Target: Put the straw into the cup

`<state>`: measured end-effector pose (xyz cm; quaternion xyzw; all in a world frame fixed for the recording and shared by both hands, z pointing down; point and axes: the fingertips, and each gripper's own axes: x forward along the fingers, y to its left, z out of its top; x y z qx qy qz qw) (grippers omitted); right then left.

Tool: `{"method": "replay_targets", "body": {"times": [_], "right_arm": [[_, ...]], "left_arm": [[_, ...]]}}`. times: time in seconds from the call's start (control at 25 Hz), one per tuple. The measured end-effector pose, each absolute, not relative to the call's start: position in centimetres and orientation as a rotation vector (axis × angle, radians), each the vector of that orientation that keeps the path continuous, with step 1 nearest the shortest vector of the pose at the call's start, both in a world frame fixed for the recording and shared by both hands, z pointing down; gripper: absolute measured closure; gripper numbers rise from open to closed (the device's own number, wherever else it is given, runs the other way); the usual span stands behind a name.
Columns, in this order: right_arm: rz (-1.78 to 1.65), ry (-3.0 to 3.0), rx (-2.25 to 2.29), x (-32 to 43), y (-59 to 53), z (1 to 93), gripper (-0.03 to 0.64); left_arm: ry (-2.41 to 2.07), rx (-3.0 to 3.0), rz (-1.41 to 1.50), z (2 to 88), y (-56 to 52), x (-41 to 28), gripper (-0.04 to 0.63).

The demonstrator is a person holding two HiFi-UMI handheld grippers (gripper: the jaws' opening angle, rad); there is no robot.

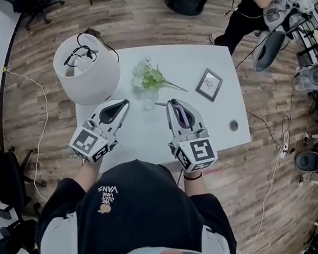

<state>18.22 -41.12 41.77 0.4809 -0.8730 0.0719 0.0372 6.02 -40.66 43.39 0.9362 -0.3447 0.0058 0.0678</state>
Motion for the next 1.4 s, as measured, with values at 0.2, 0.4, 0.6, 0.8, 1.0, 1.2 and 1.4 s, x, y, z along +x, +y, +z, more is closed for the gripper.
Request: {"method": "replay_targets", "body": {"times": [0.2,0.4,0.6,0.8,1.0,1.2,1.4], "right_arm": [[0.226,-2.667,1.447,18.0,-43.3,42.8,0.575],[0.241,-2.665,1.41,17.5,-44.6,43.8,0.575],[0.274,-2.649,1.374,16.9,-45.7,45.8,0.575],[0.338,-2.621,1.333,16.2,-46.6,48.5,0.575],[0.38,-2.582,1.288,15.5,-46.9,51.4,0.575],[0.401,-2.546,1.267,15.3,-47.6,53.5,0.575],[0.424,-2.534,1.246,14.9,-47.7,54.5,0.574]], "left_arm": [[-1.048,2.8,0.039,44.0,-41.1,5.8,0.584],[-1.063,2.784,0.048,44.3,-41.5,5.7,0.584],[-1.069,2.769,0.045,44.7,-41.5,5.8,0.584],[-1.1,2.754,0.055,44.7,-41.5,5.4,0.584],[-1.138,2.717,0.048,45.3,-41.6,4.6,0.584],[-1.149,2.709,0.059,45.5,-41.4,4.7,0.584],[-1.174,2.699,0.054,45.3,-41.3,4.4,0.584]]}}
